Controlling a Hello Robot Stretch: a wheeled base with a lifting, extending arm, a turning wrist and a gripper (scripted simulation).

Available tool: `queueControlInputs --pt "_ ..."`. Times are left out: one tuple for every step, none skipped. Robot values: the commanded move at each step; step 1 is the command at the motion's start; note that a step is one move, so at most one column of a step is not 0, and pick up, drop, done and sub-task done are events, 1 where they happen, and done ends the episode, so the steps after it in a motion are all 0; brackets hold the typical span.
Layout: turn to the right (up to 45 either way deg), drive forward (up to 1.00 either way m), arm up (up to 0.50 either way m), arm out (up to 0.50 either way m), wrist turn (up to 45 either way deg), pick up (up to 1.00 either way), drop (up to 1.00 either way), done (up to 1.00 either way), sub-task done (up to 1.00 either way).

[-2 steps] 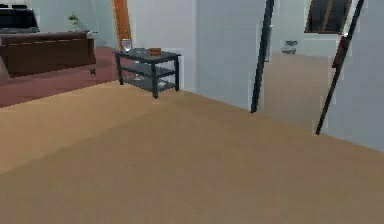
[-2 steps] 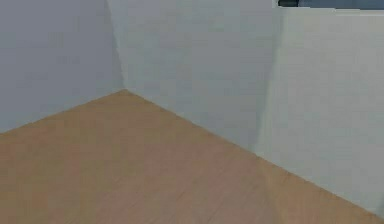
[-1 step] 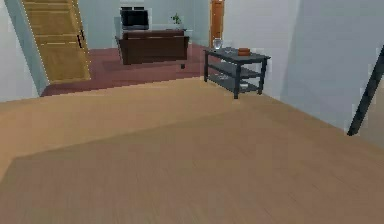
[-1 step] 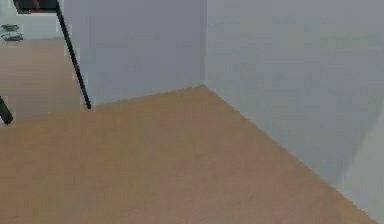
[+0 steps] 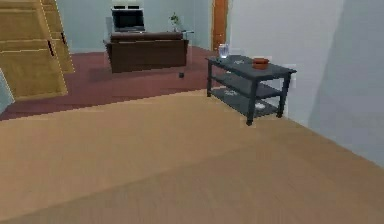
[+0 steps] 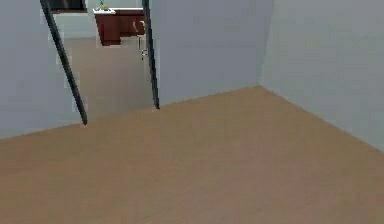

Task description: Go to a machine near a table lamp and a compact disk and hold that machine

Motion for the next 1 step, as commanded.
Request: queueControlInputs --pt "0.0 1.0 0.0 0.0 0.0 0.0 0.0 0.0 0.0"
